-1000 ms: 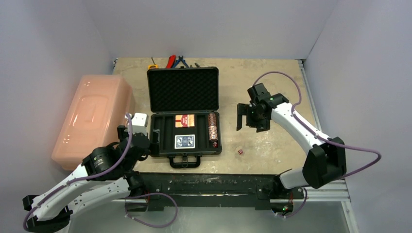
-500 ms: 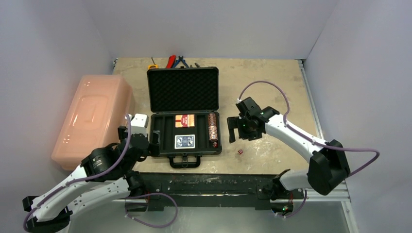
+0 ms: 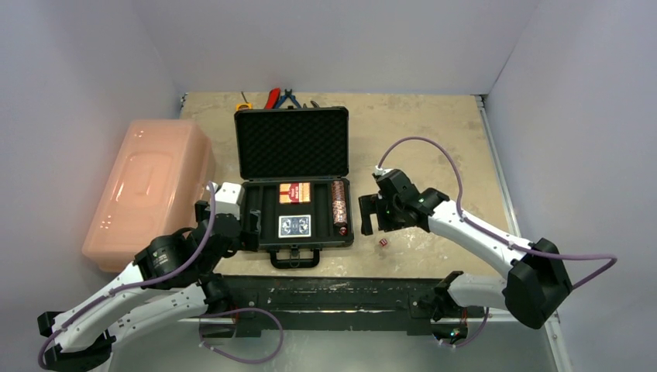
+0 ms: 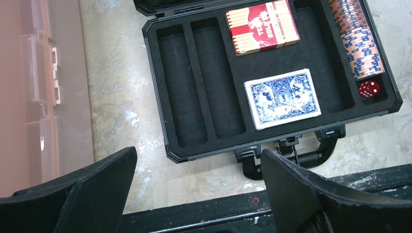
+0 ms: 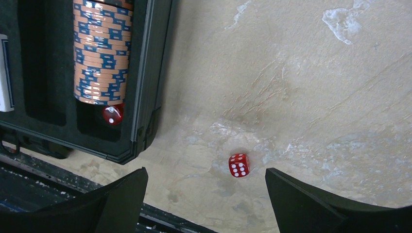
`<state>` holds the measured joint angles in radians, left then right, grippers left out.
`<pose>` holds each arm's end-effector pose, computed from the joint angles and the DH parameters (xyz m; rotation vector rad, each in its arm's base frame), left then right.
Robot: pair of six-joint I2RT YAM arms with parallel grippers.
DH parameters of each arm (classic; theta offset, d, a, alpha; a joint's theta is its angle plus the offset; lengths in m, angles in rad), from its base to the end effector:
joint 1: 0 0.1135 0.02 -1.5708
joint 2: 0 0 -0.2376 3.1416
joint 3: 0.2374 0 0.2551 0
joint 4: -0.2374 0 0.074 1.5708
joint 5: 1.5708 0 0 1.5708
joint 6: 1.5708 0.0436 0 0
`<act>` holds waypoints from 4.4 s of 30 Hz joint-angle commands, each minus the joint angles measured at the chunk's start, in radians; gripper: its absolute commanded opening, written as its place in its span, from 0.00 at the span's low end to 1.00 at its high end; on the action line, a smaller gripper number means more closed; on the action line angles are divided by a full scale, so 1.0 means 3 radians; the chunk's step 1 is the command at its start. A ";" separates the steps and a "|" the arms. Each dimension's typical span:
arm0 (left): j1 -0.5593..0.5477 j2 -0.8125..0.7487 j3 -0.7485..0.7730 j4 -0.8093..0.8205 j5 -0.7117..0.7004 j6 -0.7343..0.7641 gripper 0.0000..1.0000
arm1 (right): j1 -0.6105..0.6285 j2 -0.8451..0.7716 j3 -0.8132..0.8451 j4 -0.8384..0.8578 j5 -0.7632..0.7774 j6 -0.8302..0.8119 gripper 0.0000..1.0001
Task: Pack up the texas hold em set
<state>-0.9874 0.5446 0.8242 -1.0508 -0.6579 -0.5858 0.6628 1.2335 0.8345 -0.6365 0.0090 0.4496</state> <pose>0.0863 -0.0824 0.2871 0.1241 2.1540 -0.1240 0.1998 0.1554 0.1955 -0.2795 2.6428 0.3746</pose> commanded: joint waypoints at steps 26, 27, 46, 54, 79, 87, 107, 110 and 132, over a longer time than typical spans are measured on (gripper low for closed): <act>0.0017 -0.0085 0.0014 -0.0048 -0.0250 -0.0197 1.00 | 0.0423 0.0625 -0.0036 -0.0177 0.0692 0.0589 0.61; 0.0018 -0.0091 0.0014 -0.0051 -0.0252 -0.0201 1.00 | 0.0424 0.0628 -0.0052 -0.0162 0.0680 0.0603 0.61; 0.0019 -0.0084 0.0001 0.0012 -0.0177 -0.0122 1.00 | 0.0421 0.0700 -0.0126 0.0029 0.0650 0.0611 0.54; 0.0019 -0.0066 0.0004 0.0028 -0.0159 -0.0108 1.00 | 0.0418 0.0737 -0.0145 0.0053 0.0676 0.0666 0.50; 0.0019 -0.0106 -0.0012 0.0073 -0.0116 -0.0057 1.00 | 0.0419 0.0934 -0.0048 0.0029 0.0726 0.0685 0.37; 0.0019 -0.0107 -0.0014 0.0077 -0.0109 -0.0046 1.00 | 0.0421 0.0946 -0.0044 0.0010 0.0766 0.0690 0.27; 0.0019 -0.0113 -0.0013 0.0077 -0.0118 -0.0048 1.00 | 0.0419 0.0904 0.0349 -0.0295 0.0965 0.0643 0.00; 0.0018 -0.0113 -0.0016 0.0067 -0.0127 -0.0059 1.00 | 0.0418 0.0902 0.0473 -0.0377 0.0988 0.0607 0.00; 0.0019 -0.0153 -0.0004 0.0010 -0.0203 -0.0123 1.00 | 0.0424 0.0556 0.0917 -0.0199 0.0363 0.0042 0.00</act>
<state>-0.9874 0.5045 0.8219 -1.0630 -0.6891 -0.6102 0.7898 1.4635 1.0828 -0.7624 0.2157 0.5316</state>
